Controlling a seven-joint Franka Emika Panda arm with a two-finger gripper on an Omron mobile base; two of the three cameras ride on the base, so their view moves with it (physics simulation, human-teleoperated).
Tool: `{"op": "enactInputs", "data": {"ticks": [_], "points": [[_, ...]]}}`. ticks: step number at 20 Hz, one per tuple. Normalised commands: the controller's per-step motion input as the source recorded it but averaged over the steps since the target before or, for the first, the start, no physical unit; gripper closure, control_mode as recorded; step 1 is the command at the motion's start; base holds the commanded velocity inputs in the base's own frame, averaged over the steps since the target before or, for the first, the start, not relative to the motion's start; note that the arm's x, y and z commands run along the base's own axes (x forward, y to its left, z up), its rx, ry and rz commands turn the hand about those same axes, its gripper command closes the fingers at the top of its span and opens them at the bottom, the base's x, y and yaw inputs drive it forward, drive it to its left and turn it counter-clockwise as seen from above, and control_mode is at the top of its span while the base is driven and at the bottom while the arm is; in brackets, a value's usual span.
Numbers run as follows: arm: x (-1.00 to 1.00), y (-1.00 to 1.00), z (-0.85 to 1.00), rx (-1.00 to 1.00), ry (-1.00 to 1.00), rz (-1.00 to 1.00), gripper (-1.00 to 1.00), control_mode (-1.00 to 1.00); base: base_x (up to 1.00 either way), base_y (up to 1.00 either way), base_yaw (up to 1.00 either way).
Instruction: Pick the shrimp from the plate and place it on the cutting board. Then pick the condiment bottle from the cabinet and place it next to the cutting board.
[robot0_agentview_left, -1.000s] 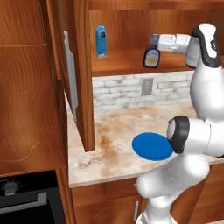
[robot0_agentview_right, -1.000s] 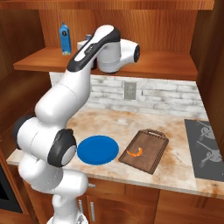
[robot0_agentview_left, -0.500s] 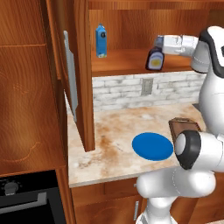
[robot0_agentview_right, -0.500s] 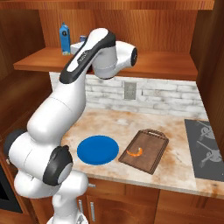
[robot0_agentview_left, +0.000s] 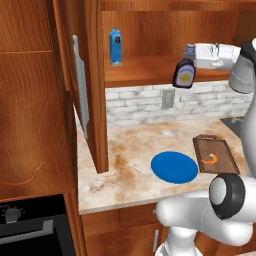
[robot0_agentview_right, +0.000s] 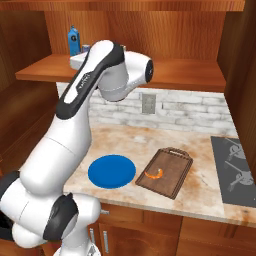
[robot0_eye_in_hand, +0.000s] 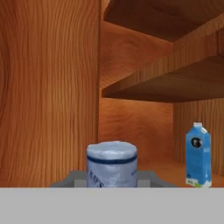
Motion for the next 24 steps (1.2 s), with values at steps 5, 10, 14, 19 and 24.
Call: {"op": "enactInputs", "data": {"ticks": [5, 10, 14, 19, 24], "points": [[-0.64, 0.06, 0.00, -0.02, 0.00, 0.00, 1.00, -1.00, 0.00, 0.00, 0.00], [-0.66, 0.07, 0.00, -0.02, 0.00, 0.00, 1.00, -1.00, 0.00, 0.00, 0.00], [-0.67, 0.08, 0.00, -0.02, -0.01, 0.00, 1.00, -1.00, 0.00, 0.00, 0.00], [-0.64, 0.11, -0.17, -0.02, -0.03, 0.00, 1.00, -1.00, 0.00, 0.00, 0.00], [-0.64, 0.10, -0.27, -0.01, 0.00, 0.00, 1.00, -1.00, 0.00, 0.00, 0.00]]}}
